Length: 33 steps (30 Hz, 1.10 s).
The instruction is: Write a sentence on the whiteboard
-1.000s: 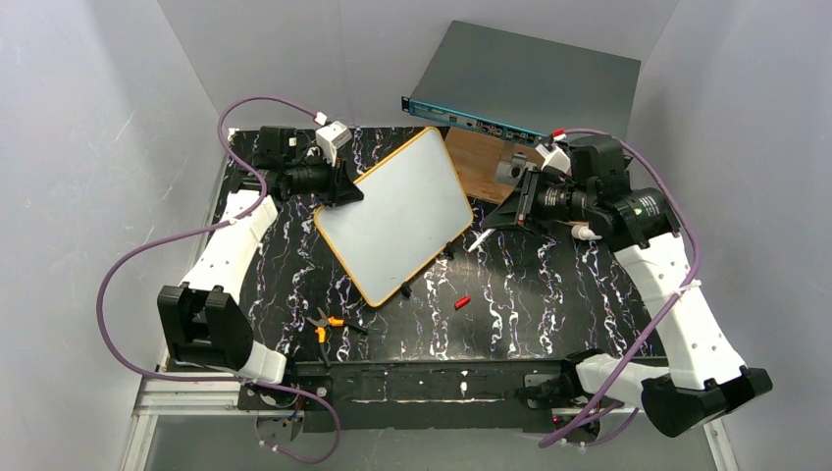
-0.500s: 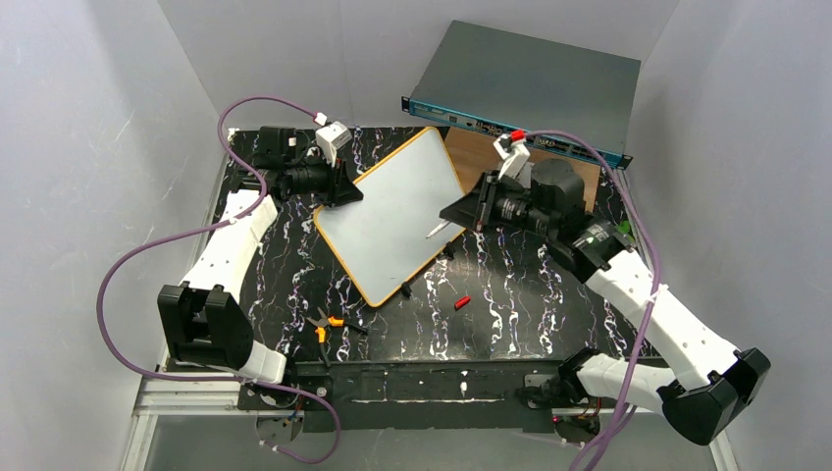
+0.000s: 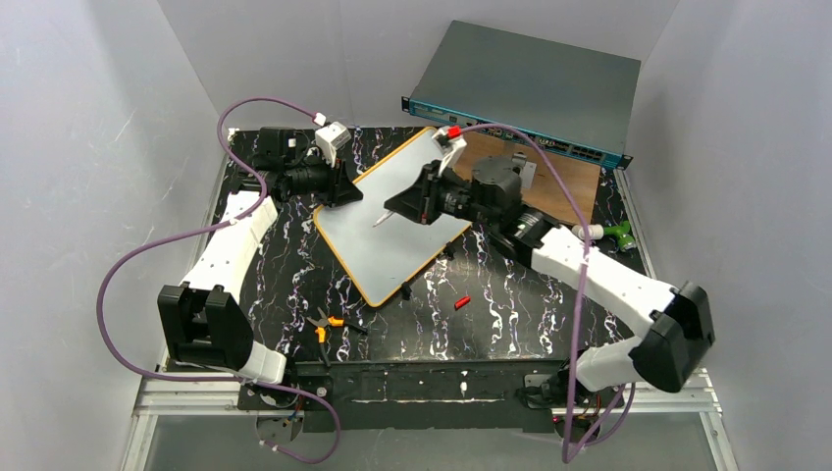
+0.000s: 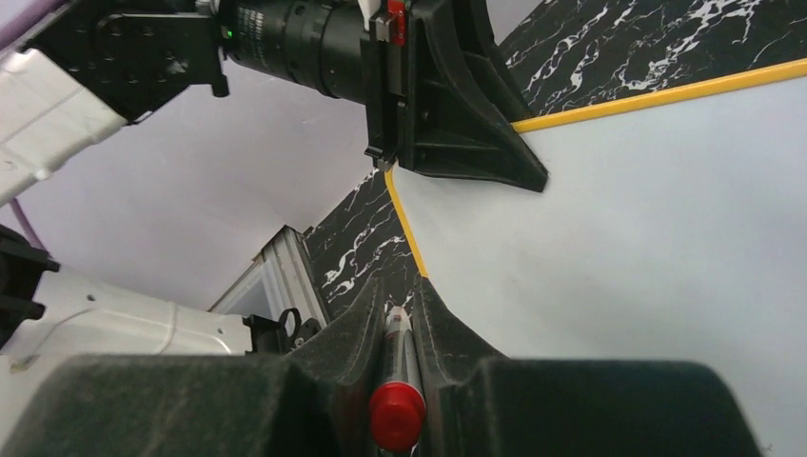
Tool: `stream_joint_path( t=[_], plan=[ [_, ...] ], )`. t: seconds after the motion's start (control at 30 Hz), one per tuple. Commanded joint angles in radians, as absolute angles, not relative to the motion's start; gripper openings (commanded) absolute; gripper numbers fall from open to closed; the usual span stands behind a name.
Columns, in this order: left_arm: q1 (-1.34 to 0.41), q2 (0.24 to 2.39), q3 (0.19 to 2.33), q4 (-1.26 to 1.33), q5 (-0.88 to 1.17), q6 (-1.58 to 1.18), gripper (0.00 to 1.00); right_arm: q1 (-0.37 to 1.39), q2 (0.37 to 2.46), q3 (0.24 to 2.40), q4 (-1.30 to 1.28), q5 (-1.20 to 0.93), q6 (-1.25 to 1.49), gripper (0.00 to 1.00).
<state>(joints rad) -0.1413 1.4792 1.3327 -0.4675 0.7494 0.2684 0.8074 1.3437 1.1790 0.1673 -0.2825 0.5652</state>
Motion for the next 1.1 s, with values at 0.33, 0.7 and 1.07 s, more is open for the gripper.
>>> stream_joint_path(
  t=[0.33, 0.7, 1.07],
  plan=[
    [-0.153, 1.462, 1.288, -0.481, 0.624, 0.349, 0.00, 0.913, 1.547, 1.299, 0.398, -0.202, 0.575, 0.01],
    [-0.153, 1.444, 1.285, -0.464, 0.614, 0.304, 0.00, 0.995, 1.617, 1.271, 0.523, 0.174, 0.855, 0.01],
    [-0.153, 1.434, 1.254, -0.453, 0.583, 0.275, 0.00, 1.014, 1.570, 1.120, 0.511, 0.374, 1.007, 0.01]
  ],
)
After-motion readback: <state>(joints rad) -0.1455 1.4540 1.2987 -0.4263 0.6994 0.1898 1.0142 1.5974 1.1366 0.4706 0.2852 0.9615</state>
